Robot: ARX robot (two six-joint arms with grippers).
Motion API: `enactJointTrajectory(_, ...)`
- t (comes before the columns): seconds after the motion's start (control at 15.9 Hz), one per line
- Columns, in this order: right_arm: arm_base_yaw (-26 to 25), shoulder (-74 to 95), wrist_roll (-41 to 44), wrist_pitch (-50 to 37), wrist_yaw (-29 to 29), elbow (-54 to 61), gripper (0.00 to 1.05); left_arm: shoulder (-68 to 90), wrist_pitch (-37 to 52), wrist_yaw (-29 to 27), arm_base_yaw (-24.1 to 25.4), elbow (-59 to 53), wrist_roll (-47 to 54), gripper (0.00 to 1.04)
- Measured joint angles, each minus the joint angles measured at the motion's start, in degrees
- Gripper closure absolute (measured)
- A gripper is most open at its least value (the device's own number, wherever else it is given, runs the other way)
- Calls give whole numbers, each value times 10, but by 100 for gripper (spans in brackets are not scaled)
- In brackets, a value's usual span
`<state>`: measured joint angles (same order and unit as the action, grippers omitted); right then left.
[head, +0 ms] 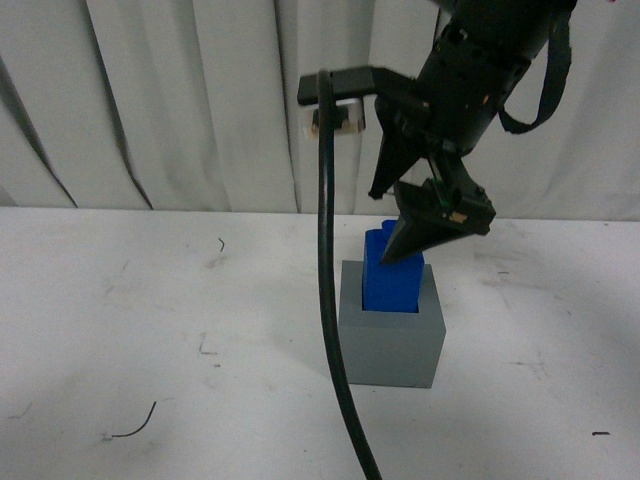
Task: Insert blue part into gray base
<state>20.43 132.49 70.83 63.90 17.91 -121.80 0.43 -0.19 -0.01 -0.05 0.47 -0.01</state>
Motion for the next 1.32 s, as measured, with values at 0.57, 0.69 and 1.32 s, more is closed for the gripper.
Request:
enactJointTrajectory(0.57,-107,-305,-273,-691,36,428,6,0,0,0,0,0,0,7)
enactJointTrajectory(0.69,-138,-345,-349,-797,12,506,6,0,0,0,0,0,0,7)
enactJointTrajectory(1.32,-283,-610,-723,-1005,-83,867,23,0,0,0,0,0,0,7)
